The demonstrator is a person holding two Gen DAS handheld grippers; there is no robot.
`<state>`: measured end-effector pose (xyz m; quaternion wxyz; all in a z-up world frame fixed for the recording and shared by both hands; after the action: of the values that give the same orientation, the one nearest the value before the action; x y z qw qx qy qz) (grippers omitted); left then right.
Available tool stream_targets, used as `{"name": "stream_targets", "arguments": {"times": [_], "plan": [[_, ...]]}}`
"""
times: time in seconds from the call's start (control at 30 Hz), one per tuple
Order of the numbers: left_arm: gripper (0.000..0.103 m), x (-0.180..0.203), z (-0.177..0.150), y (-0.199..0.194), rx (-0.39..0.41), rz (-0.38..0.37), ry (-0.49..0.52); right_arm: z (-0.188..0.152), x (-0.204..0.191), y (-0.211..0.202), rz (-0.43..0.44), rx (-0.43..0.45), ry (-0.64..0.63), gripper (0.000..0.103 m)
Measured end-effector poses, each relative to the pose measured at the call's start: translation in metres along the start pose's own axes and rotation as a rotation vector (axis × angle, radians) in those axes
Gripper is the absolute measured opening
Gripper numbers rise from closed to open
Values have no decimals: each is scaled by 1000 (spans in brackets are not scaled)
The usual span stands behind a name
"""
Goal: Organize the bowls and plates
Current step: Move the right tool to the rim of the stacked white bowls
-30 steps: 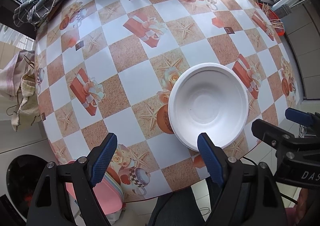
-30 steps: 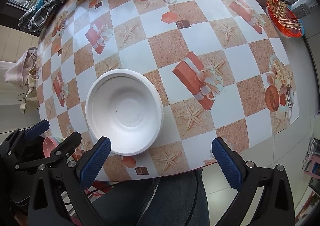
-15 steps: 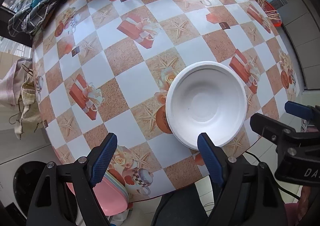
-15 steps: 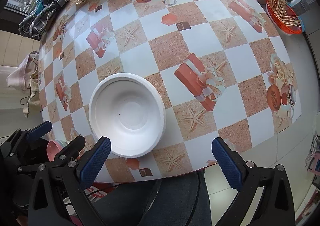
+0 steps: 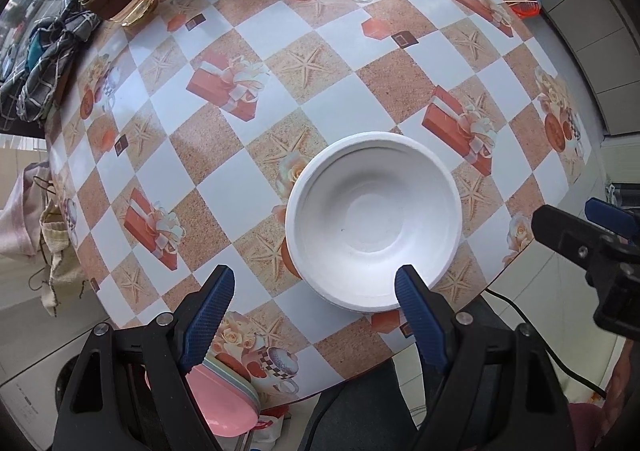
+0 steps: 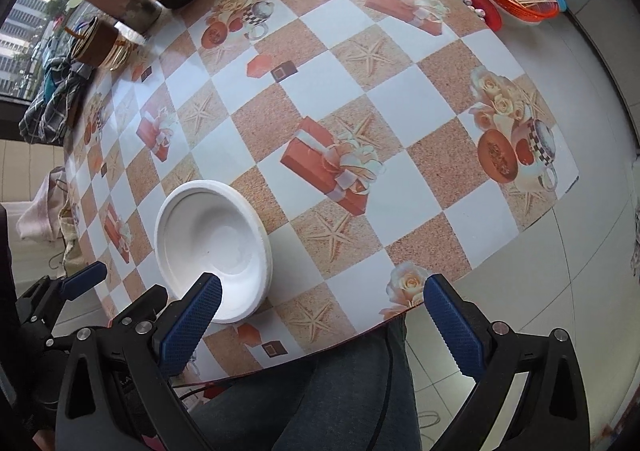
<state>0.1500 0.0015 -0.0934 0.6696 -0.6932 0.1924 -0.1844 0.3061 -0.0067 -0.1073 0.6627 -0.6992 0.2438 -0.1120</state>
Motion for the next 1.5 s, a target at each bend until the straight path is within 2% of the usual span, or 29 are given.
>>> {"name": "stream_targets", "arguments": {"times": [0.23, 0.57, 0.97, 1.17, 1.5], "plan": [[85, 8, 8, 3, -15, 3, 39, 3, 12, 2, 0, -12, 53, 101], [85, 3, 10, 12, -63, -4, -1, 4, 11, 4, -8, -16, 19, 101], [85, 21, 23, 16, -82, 24, 43, 2, 40, 9, -19, -37, 72, 101], [85, 9, 19, 17, -67, 19, -22, -4, 31, 23, -24, -76, 31, 101], [85, -26, -9, 42, -77, -11, -220, -9, -6, 55, -105, -145, -173, 101]]}}
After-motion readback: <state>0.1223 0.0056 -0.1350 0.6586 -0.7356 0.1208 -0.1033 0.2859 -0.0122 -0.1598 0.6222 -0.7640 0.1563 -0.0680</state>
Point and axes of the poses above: each gripper's, at about its wrist camera, not at the fingertips, and y roughly the way its jaws point, x to its right, z to its top, the point moved 10 cm from there along y, roughly the way its jaws point, and after that the axes turned 9 degrees about y, right-handed, at the moved point
